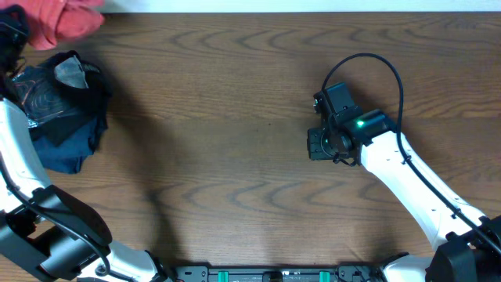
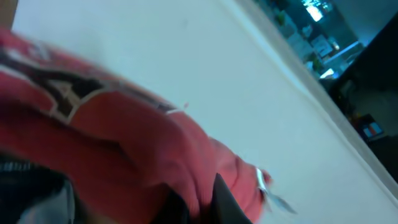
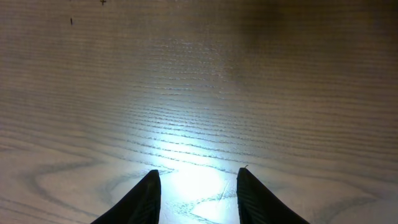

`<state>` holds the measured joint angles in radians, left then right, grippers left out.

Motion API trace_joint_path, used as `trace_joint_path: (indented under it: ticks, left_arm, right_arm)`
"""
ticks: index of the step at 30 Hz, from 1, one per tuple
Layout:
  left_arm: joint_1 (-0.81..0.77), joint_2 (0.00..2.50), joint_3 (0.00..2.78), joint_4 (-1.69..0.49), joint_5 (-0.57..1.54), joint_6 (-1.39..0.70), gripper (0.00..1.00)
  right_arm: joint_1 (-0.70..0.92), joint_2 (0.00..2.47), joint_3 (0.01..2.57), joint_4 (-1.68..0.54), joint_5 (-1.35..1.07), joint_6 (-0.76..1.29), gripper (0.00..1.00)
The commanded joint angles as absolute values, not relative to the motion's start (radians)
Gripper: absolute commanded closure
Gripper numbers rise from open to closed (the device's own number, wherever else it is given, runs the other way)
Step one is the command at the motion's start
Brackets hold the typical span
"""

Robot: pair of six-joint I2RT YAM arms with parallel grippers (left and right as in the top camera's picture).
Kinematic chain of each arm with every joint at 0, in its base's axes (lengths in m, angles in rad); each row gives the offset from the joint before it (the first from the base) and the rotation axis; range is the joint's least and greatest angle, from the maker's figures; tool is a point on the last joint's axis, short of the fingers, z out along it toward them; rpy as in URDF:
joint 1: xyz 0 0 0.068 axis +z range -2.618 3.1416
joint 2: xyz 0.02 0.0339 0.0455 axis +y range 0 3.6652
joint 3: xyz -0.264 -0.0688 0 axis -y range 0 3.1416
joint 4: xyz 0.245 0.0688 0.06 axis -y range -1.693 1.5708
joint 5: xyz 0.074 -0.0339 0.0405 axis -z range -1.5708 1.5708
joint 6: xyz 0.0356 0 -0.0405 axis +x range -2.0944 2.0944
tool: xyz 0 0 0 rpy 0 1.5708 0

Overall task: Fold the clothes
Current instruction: 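Carry the shirt left and lower it onto the dark clothes stack, then open the left gripper and withdraw it from the stack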

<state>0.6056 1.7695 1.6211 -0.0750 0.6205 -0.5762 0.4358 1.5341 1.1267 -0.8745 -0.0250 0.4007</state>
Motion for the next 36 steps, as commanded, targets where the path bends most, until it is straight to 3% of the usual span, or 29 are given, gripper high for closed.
trace_joint_path:
  ticks: [1,10,22,28,31,35,36]
  left_arm:
    - [0.630,1.782,1.641,-0.133,0.575,-0.556,0.94]
    - [0.704,1.803,1.641,-0.394,0.414,-0.302,0.94]
    - [0.814,1.803,1.641,-0.649,0.415,-0.299,0.93]
    - [0.838,1.803,1.641,-0.785,0.417,-0.299,0.88]
    - [0.865,1.803,1.641,-0.852,0.417,-0.302,0.83]
    - [0.905,1.801,1.641,-0.885,0.418,-0.411,0.62]
    - [0.910,1.797,1.642,-0.881,0.418,-0.413,0.52]
  right_arm:
    - [0.429,1.531,1.135,-0.876,-0.007,0.388,0.61]
    - [0.429,1.531,1.135,-0.882,-0.003,0.388,0.62]
    - [0.429,1.531,1.135,-0.880,-0.004,0.388,0.61]
    - [0.428,1.531,1.135,-0.875,-0.003,0.388,0.61]
    - [0.428,1.531,1.135,-0.876,-0.003,0.387,0.61]
    - [0.428,1.531,1.135,-0.875,-0.002,0.387,0.60]
    - [0.429,1.531,1.135,-0.875,0.001,0.387,0.60]
